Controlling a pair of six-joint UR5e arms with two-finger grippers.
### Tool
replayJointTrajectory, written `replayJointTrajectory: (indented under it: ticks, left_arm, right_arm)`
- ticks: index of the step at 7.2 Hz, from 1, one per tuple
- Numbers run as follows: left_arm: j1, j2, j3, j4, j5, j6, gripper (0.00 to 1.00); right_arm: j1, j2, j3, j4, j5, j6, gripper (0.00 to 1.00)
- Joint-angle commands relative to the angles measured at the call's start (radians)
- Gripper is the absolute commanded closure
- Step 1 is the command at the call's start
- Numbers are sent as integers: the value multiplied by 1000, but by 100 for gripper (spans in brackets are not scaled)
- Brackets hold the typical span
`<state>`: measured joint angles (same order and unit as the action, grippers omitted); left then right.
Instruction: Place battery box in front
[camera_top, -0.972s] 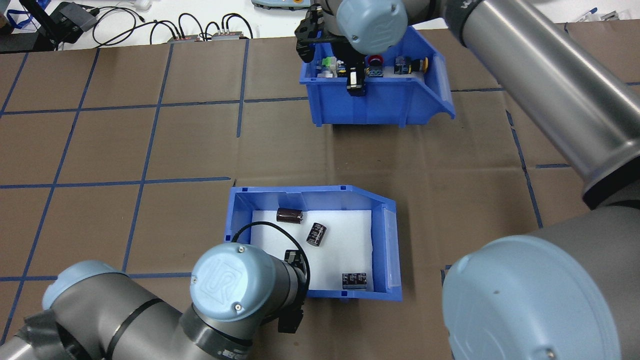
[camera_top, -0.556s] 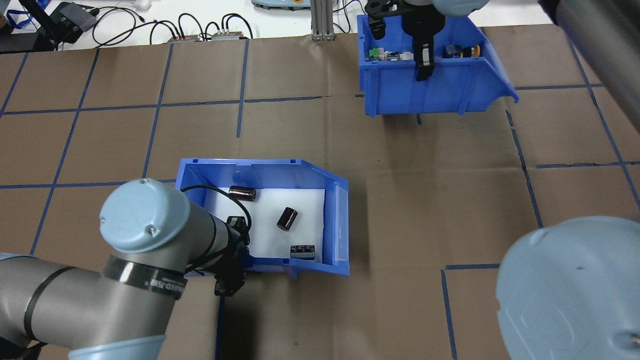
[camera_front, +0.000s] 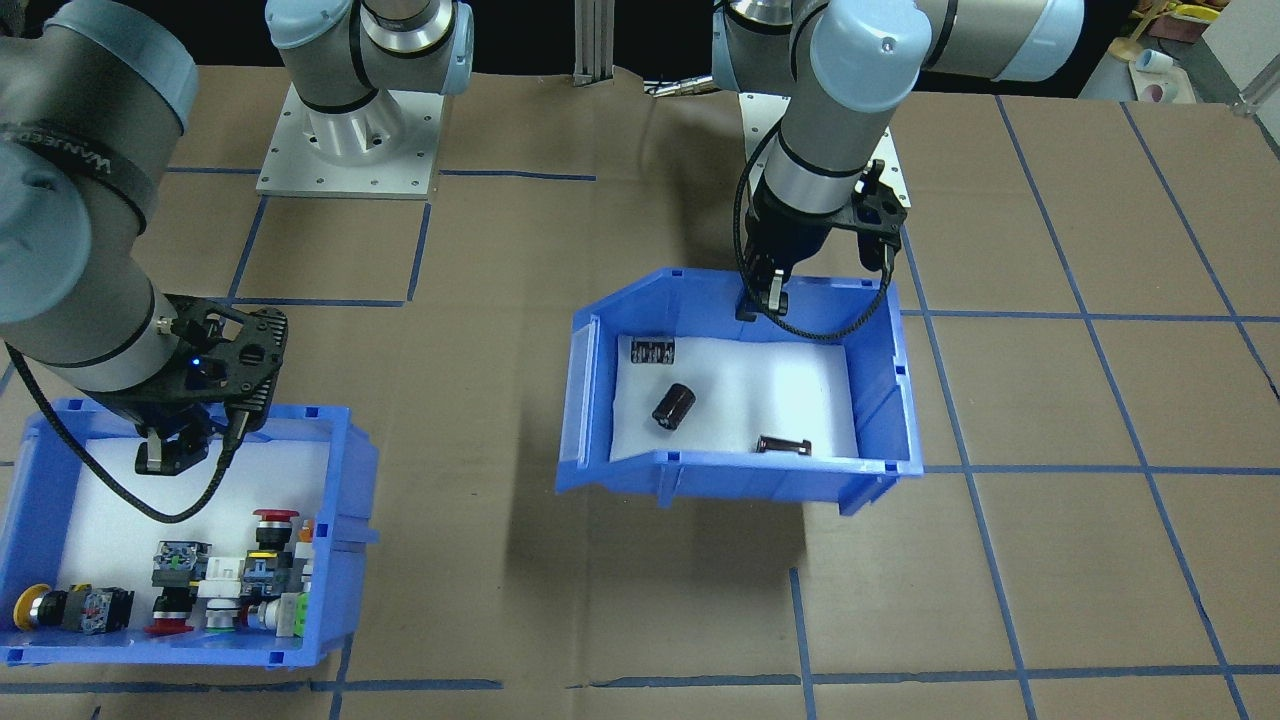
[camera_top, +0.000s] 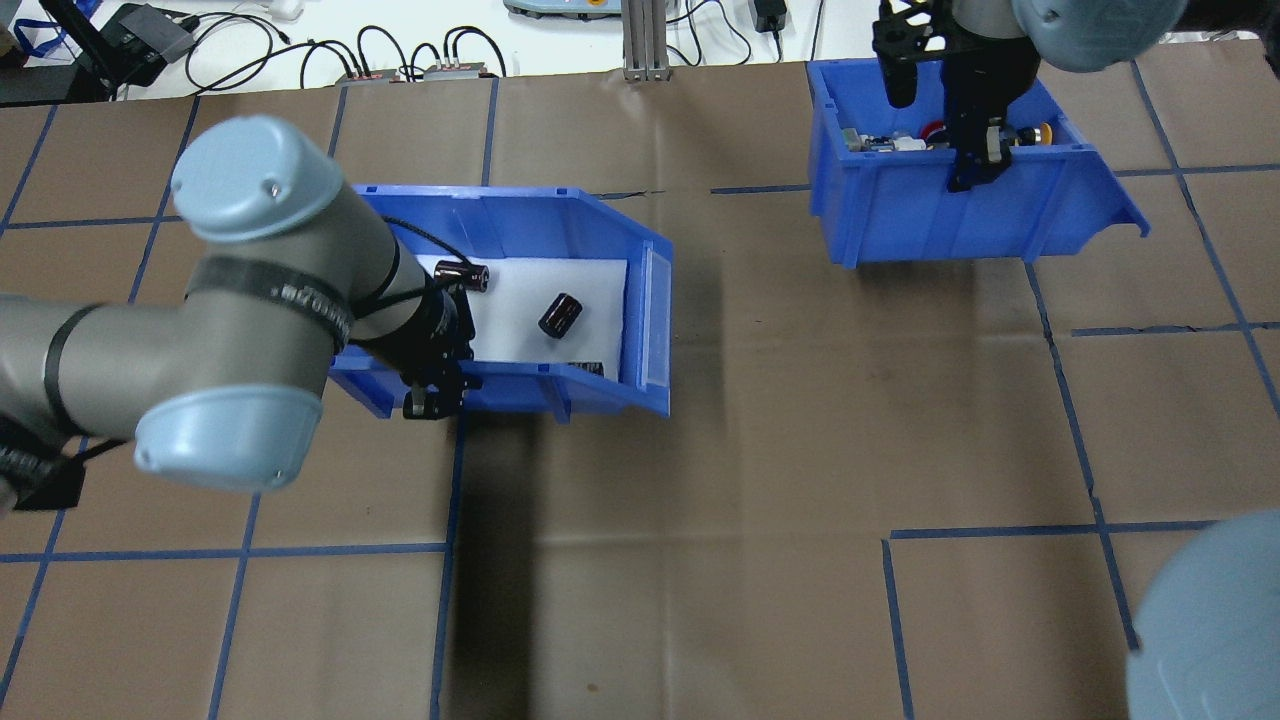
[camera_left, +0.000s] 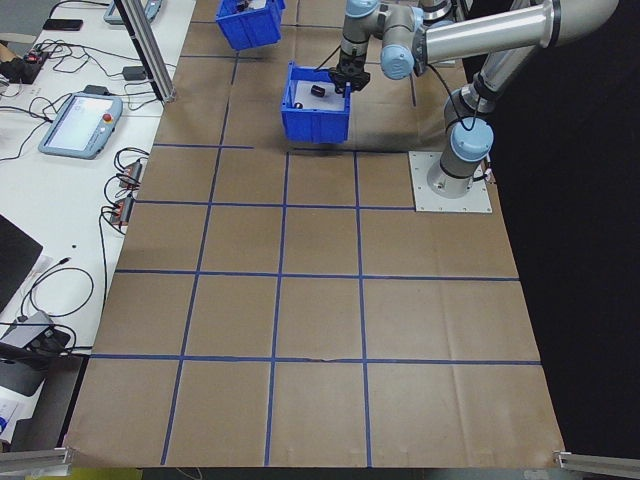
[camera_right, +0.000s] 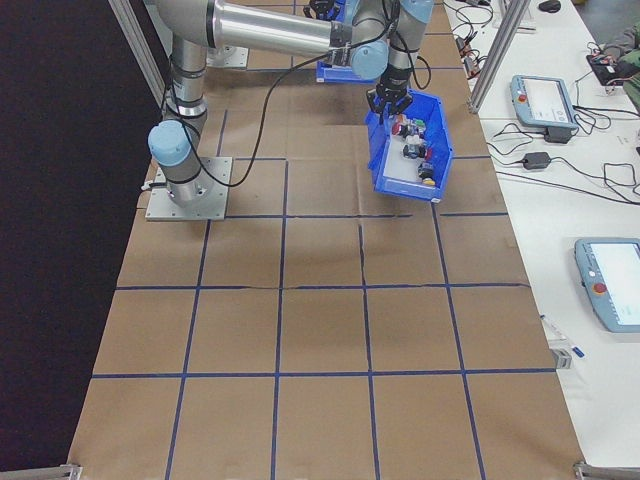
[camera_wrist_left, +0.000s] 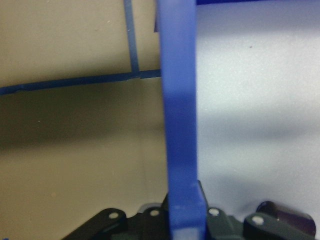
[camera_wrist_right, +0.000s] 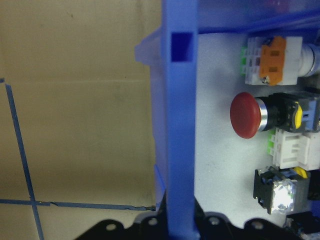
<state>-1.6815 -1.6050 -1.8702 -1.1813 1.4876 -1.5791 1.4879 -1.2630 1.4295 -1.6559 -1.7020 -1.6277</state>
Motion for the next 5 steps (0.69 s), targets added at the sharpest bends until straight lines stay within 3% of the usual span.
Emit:
replayJointTrajectory:
  ticks: [1, 3, 5]
  left_arm:
    - [-24, -243, 286, -4, -1, -7, 100]
    - [-78, -378, 422, -1, -15, -103, 100]
    - [-118, -468, 505, 5, -15, -165, 100]
  right_arm:
    - [-78, -96, 177, -117, 4, -81, 96]
    - [-132, -153, 299, -250, 4, -133, 96]
    - [-133, -156, 315, -265, 5, -133, 95]
